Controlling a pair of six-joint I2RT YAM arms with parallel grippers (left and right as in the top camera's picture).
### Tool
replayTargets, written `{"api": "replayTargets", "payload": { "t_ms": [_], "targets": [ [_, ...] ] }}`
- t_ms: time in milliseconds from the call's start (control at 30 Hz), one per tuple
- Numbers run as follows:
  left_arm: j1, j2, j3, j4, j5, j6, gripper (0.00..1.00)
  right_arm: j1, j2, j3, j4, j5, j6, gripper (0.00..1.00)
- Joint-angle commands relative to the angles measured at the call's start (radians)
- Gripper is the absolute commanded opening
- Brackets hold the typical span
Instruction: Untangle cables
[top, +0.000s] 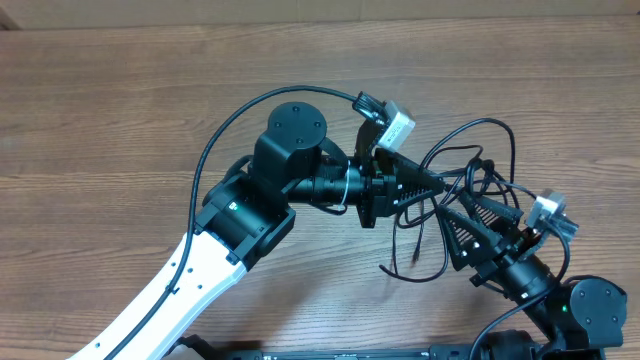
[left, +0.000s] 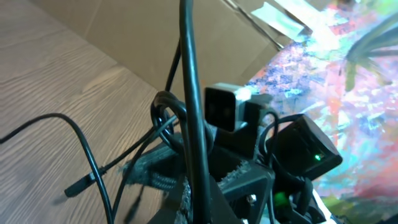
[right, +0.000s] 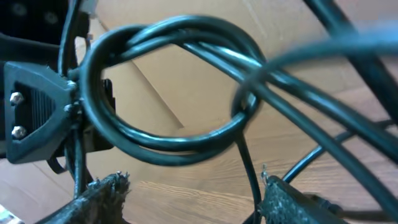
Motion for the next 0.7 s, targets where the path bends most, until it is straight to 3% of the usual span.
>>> {"api": "replayTargets", "payload": {
  "t_ms": [0, 67, 267, 667],
  "targets": [
    [-0.006, 0.000, 0.011, -0.026, -0.033, 0.018, 0.04, -0.005, -0.008, 0.021, -0.002, 0.006, -0.064, 0.67],
    [-0.006, 0.000, 0.011, -0.033, -0.032, 0.008, 0.04, -0.005, -0.008, 0.021, -0.002, 0.007, -0.074, 0.63],
    [-0.006, 0.000, 0.011, -0.030, -0.023, -0.061, 0.04, -0.005, -0.008, 0.021, -0.003, 0.009, -0.074, 0.62],
    [-0.007, 0.000, 0.011, 0.018, 0.159, -0.114, 0.04, -0.005, -0.008, 0.021, -0.014, 0.030, -0.074, 0.61]
  ]
}}
